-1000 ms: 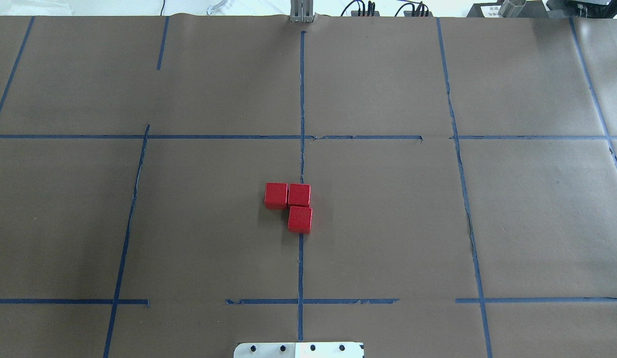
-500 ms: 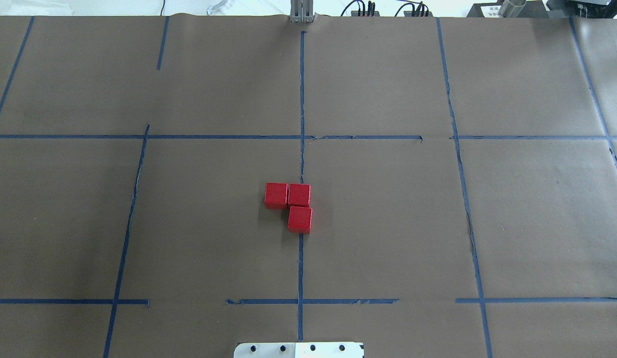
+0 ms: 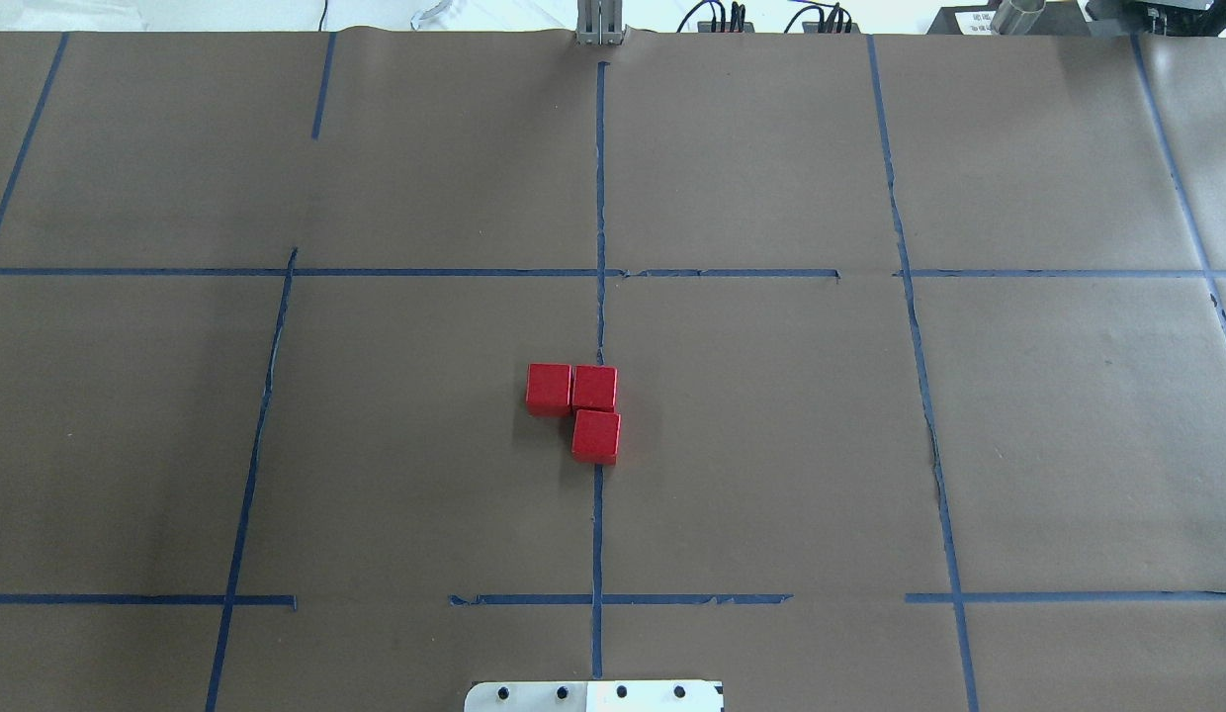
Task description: Form red blocks into L shape at center
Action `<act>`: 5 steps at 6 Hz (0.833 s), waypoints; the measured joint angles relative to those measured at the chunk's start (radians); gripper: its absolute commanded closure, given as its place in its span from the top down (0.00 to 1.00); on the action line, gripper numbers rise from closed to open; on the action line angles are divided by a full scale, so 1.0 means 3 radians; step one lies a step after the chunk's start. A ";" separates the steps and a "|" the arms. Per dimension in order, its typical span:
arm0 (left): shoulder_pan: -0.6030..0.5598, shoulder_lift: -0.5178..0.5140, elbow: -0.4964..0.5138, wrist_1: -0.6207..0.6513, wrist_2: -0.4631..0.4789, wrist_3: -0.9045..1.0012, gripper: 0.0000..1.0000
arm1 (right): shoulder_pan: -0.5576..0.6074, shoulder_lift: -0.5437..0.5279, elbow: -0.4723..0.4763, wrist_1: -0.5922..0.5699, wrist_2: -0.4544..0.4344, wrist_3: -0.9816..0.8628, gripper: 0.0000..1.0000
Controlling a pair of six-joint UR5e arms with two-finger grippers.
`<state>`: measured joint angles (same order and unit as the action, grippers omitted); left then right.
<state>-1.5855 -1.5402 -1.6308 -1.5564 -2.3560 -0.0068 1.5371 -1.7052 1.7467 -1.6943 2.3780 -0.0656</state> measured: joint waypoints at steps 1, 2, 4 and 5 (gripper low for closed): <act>0.0029 -0.0010 -0.0008 -0.0037 -0.0007 -0.0030 1.00 | 0.0000 -0.0034 0.0014 0.0002 0.0038 -0.0008 1.00; 0.0041 -0.0020 -0.0014 -0.0077 -0.0010 -0.0040 1.00 | 0.0000 -0.0051 0.0019 0.0002 0.0045 -0.0011 1.00; 0.0083 -0.0022 -0.0019 -0.0125 -0.0002 -0.0029 1.00 | 0.0000 -0.0055 0.0029 0.0006 0.0041 -0.0009 1.00; 0.0136 -0.0013 -0.0052 -0.0116 0.0014 -0.0022 1.00 | 0.0000 -0.0047 0.0039 0.0009 0.0030 -0.0009 1.00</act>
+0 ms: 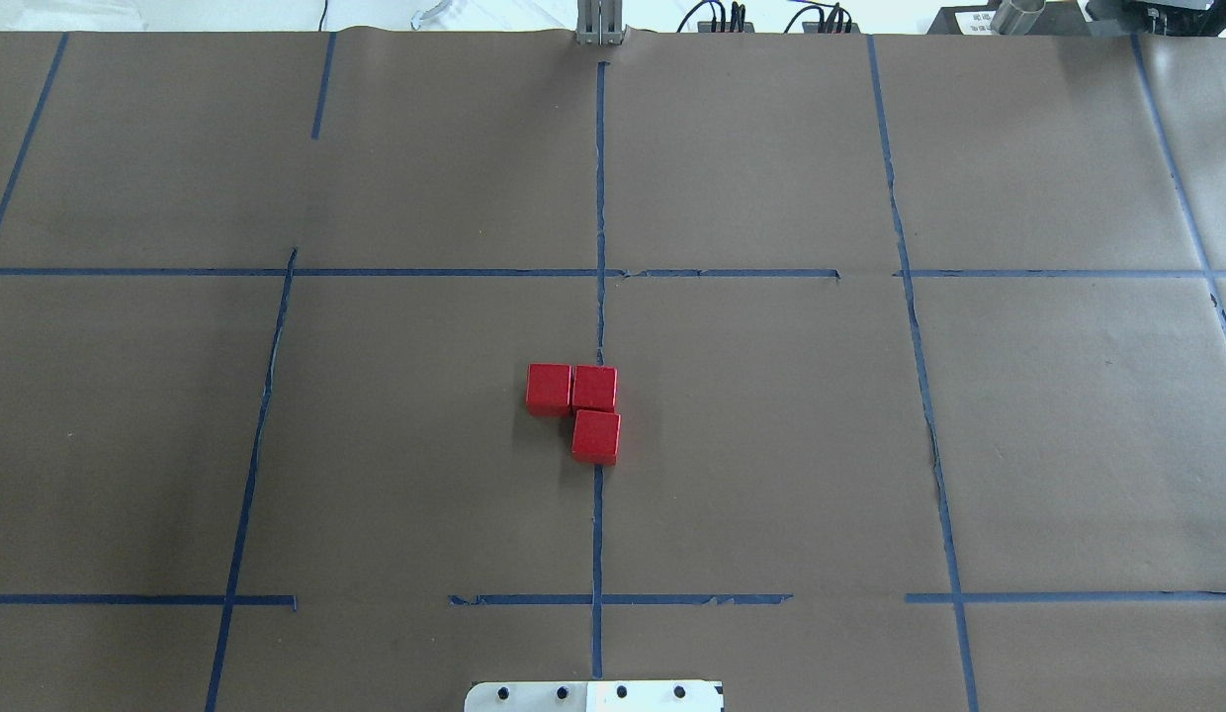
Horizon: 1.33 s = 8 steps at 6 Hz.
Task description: Form red blocks into L shape at center
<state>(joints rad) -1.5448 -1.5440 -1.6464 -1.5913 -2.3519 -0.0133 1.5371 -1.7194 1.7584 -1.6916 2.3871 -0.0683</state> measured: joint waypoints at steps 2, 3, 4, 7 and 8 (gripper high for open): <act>0.0045 0.0015 -0.0083 0.0036 0.0010 0.0038 1.00 | 0.0000 0.0018 0.0012 0.0004 -0.0012 0.0003 1.00; 0.0047 0.0017 -0.0092 0.0088 0.0010 0.0072 1.00 | 0.0000 0.0021 0.0012 0.0003 -0.0012 0.0003 1.00; 0.0044 0.0015 -0.0111 0.0249 0.0007 0.0087 1.00 | 0.0000 0.0019 0.0013 0.0000 -0.0010 0.0003 1.00; 0.0008 0.0123 -0.0176 0.0430 0.0007 0.0104 1.00 | 0.0000 -0.0007 0.0077 -0.0005 0.0003 0.0008 1.00; 0.0008 0.0117 -0.0184 0.0421 0.0010 0.0104 1.00 | -0.0002 -0.0003 0.0076 -0.0006 0.0014 0.0017 1.00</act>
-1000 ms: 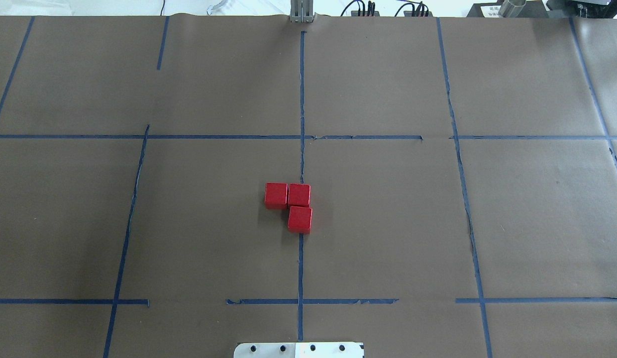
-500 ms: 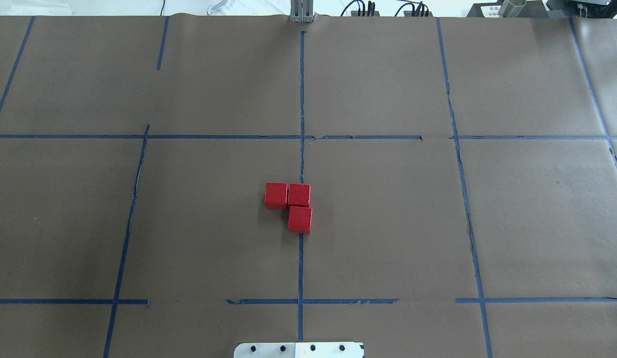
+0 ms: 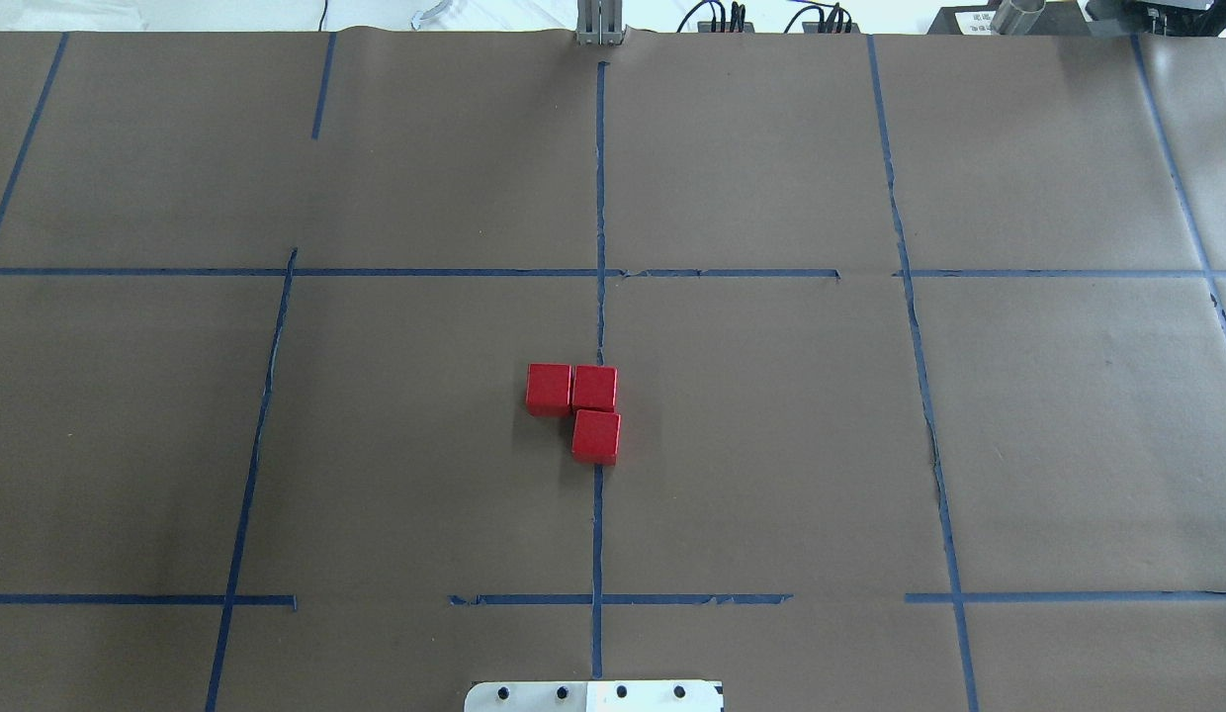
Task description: Form red blocks into L shape at center
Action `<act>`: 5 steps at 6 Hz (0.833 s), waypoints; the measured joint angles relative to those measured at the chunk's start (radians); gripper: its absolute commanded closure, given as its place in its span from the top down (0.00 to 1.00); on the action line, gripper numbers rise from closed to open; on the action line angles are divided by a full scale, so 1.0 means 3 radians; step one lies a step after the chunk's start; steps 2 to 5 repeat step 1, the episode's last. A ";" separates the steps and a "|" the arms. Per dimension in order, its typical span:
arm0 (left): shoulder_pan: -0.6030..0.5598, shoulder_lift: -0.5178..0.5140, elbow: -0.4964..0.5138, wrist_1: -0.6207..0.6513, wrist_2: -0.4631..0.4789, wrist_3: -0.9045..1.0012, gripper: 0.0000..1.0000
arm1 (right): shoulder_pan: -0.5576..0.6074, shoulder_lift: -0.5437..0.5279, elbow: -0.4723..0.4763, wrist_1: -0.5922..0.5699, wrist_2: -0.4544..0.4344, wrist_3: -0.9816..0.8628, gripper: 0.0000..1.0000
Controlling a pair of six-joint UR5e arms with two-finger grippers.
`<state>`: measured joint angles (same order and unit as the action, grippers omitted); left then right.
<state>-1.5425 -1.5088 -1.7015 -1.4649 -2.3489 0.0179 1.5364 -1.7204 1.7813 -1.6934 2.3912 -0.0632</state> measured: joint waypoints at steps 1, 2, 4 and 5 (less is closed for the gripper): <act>-0.0002 0.0007 -0.0053 -0.0002 -0.0008 -0.0004 1.00 | -0.0001 0.0010 -0.0010 0.0000 0.0011 0.0009 1.00; -0.0002 0.0007 -0.0053 -0.0002 -0.0008 -0.0004 1.00 | -0.0001 0.0010 -0.0010 0.0000 0.0011 0.0009 1.00; -0.0002 0.0007 -0.0053 -0.0002 -0.0008 -0.0004 1.00 | -0.0001 0.0010 -0.0010 0.0000 0.0011 0.0009 1.00; -0.0002 0.0007 -0.0053 -0.0002 -0.0008 -0.0004 1.00 | -0.0001 0.0010 -0.0010 0.0000 0.0011 0.0009 1.00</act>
